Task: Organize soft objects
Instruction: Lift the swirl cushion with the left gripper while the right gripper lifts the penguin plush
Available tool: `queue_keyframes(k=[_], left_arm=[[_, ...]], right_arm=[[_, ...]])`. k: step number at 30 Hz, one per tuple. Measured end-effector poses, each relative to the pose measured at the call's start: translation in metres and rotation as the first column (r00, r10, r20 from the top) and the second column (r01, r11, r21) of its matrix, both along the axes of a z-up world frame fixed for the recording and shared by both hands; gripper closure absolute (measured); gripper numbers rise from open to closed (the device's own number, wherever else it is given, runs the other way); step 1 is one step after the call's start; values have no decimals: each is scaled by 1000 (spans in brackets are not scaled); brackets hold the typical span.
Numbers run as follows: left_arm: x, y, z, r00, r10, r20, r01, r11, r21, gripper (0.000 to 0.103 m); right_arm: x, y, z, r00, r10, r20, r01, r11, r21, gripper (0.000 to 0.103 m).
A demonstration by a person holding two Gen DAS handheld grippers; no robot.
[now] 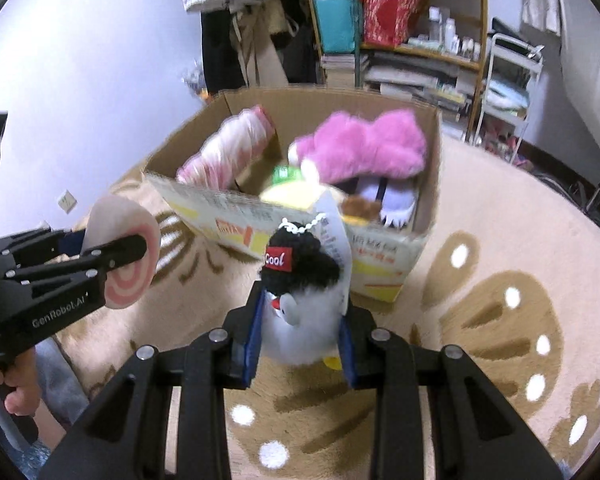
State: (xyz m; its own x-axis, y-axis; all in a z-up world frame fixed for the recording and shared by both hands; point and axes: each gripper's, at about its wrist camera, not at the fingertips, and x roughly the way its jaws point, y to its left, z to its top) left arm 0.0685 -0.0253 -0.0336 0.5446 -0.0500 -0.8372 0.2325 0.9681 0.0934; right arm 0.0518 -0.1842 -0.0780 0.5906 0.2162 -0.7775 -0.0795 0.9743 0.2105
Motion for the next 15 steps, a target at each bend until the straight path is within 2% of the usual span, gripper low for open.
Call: queue_keyframes(k=[8, 15], left_arm=[[-13, -4, 41, 986, 4, 169, 0, 1000, -20, 68], [-18, -5, 64, 942, 1, 335, 12, 999, -34, 68]], right_arm=[[-11, -12, 47, 980, -79, 184, 79, 997, 10, 69], [-22, -19, 78, 936, -138, 324, 146, 989, -3, 69]])
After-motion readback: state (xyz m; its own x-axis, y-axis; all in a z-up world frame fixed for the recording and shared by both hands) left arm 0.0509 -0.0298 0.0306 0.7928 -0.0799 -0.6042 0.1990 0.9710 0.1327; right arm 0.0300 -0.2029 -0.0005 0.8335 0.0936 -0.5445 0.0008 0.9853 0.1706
